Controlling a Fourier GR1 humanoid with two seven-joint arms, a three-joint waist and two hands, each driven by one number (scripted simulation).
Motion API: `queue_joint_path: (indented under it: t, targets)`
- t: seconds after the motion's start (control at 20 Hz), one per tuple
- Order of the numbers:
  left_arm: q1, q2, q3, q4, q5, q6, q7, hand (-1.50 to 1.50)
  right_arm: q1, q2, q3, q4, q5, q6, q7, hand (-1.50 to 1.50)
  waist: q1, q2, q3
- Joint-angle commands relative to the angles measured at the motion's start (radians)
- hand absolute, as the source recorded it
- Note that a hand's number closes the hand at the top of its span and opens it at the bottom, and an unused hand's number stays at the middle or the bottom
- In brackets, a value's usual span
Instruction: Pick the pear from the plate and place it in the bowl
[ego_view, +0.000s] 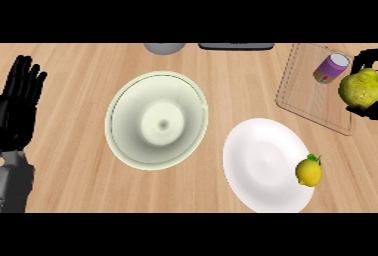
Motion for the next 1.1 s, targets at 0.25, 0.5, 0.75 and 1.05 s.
queue_joint_path:
  t: [0.25,0.5,0.75,1.05]
  targets:
    - [0.008,-0.006,0.009,0.034,-0.010,0.004,-0.026,0.00,-0.122,0.049,-0.110,-0.201,-0.246,0.252,0.049,1.50,-0.019,-0.007,-0.001]
    - [0.005,0.018,0.035,0.067,0.015,-0.029,-0.037,0.00,-0.224,0.149,-0.132,-0.301,-0.394,0.411,0.265,1.50,-0.020,-0.008,-0.002]
    - [0.001,0.031,0.035,0.011,0.027,-0.033,0.021,0.00,-0.294,0.277,-0.103,-0.424,-0.469,0.453,0.556,1.50,-0.014,-0.009,-0.001]
    - [-0.027,-0.006,0.007,0.013,-0.005,0.007,0.015,0.00,-0.396,0.429,0.007,-0.437,-0.458,0.421,0.755,1.50,-0.006,-0.004,-0.001]
